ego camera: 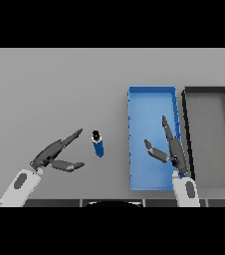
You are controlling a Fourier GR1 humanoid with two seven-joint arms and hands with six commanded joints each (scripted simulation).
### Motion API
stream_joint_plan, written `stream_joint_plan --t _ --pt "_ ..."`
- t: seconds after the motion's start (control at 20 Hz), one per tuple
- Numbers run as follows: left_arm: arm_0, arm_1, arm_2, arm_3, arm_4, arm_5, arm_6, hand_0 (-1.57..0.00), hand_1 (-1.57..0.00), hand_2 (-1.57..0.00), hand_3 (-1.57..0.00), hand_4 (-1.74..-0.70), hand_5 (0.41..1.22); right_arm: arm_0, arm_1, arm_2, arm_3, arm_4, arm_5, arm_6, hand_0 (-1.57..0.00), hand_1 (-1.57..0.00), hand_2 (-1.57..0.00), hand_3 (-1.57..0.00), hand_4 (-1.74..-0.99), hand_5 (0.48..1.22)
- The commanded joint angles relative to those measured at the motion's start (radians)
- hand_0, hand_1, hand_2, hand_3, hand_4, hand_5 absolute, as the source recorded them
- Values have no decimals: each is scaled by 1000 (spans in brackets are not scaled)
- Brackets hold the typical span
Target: Pick up the blue pipe and place it into the blue bin.
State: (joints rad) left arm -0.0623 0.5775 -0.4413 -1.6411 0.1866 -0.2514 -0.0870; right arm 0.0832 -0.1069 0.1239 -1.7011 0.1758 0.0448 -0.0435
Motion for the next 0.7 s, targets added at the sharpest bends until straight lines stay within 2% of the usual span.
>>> stream_joint_plan --t 0.0,0.15,0.3,0.5,0.65 --pt "-6 -25 -12 20 -21 10 -16 1 1 1 1 -1186 466 4 1 5 -6 6 -1 -1 1 1 1 1 -1223 619" --pt "-18 -74 -42 43 -49 22 -6 1 1 1 1 -1193 465 11 8 13 -10 16 -7 11 1 1 1 1 -1230 622" --pt "-66 -153 -65 137 -64 21 26 1 1 1 1 -1195 467 13 11 13 -6 18 -8 8 1 1 1 1 -1229 621" --pt "-111 -231 -85 214 -84 23 9 1 1 1 1 -1172 464 16 11 9 -10 21 -17 14 1 1 1 1 -1208 608" --pt "-156 -260 -97 268 -121 29 3 1 1 1 1 -1131 462 21 2 2 -21 8 -7 11 1 1 1 1 -1201 605"
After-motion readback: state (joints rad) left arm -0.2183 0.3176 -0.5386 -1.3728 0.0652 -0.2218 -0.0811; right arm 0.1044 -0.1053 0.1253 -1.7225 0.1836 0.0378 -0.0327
